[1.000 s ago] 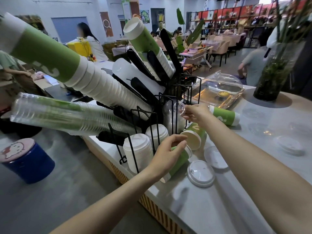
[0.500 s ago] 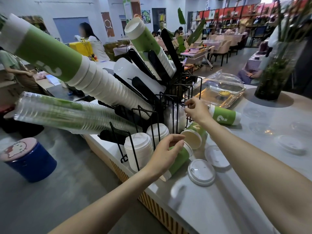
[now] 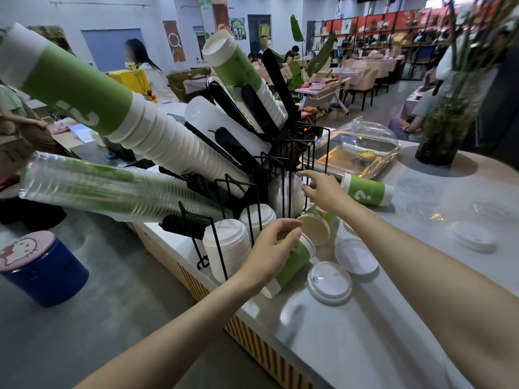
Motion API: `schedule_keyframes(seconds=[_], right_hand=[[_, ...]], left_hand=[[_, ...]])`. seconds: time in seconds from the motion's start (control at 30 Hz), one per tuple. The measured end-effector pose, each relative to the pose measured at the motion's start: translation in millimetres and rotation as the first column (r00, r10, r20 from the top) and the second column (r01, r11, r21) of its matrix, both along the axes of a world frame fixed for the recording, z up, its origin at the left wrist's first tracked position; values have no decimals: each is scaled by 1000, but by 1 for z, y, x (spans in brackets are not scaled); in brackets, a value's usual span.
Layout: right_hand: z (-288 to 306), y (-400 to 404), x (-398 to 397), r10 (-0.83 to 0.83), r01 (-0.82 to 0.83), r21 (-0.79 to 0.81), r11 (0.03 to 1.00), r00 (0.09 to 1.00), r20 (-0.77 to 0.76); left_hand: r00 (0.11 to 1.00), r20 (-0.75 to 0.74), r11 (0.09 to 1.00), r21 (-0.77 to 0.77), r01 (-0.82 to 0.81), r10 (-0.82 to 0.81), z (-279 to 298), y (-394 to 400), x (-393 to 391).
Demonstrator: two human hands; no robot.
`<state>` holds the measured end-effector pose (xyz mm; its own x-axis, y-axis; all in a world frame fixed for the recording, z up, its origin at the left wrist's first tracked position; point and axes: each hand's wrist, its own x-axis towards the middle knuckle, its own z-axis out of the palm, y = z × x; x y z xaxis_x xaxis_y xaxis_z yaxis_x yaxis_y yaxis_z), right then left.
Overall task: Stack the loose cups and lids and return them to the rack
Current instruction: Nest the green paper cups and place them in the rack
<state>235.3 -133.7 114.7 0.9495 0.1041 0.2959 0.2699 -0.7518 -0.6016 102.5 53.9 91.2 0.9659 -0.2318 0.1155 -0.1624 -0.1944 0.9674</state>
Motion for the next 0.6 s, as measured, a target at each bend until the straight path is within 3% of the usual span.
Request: schedule_keyframes(seconds=[0.33, 0.47, 0.6], right_hand=[[-9, -50, -47, -96, 97, 44, 994, 995, -10], [-20, -69, -67, -123, 123, -18, 992, 991, -47], [-33, -71, -80, -124, 122, -30, 992, 989, -81]], left_hand=[[997, 63, 998, 45, 43, -46, 13, -23, 0], [984, 153, 935, 353, 31, -90, 9, -21, 12], [966, 191, 691, 723, -21, -171, -14, -14, 15]])
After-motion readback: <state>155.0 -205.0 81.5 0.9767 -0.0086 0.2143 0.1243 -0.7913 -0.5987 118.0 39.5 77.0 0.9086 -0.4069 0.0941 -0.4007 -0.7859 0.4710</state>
